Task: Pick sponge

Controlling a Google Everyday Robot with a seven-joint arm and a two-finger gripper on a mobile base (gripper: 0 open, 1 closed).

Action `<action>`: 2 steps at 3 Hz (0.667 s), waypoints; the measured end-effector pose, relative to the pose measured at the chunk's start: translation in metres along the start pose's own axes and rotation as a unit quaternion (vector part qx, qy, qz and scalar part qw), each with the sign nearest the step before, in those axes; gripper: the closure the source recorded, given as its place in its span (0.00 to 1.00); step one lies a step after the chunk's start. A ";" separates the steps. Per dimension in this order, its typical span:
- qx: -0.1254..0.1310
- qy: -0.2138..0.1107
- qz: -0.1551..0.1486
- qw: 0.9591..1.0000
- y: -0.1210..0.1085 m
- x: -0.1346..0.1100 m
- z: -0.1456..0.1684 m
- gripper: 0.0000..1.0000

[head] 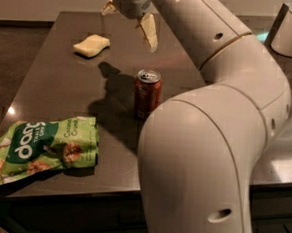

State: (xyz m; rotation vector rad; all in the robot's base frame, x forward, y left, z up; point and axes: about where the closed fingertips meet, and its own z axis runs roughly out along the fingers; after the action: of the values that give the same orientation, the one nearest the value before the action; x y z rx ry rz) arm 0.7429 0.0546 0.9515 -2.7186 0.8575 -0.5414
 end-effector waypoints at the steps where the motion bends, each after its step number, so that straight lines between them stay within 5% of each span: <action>1: 0.001 -0.002 -0.031 1.000 -0.017 0.002 0.015 0.00; 2: 0.003 -0.007 -0.066 0.998 -0.034 0.002 0.031 0.00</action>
Offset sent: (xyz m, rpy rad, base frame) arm 0.0608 0.0414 -0.0098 -0.0825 0.0112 0.2059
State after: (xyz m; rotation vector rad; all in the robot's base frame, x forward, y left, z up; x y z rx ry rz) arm 0.7739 0.0840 0.9355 -2.7840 0.6751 -0.5503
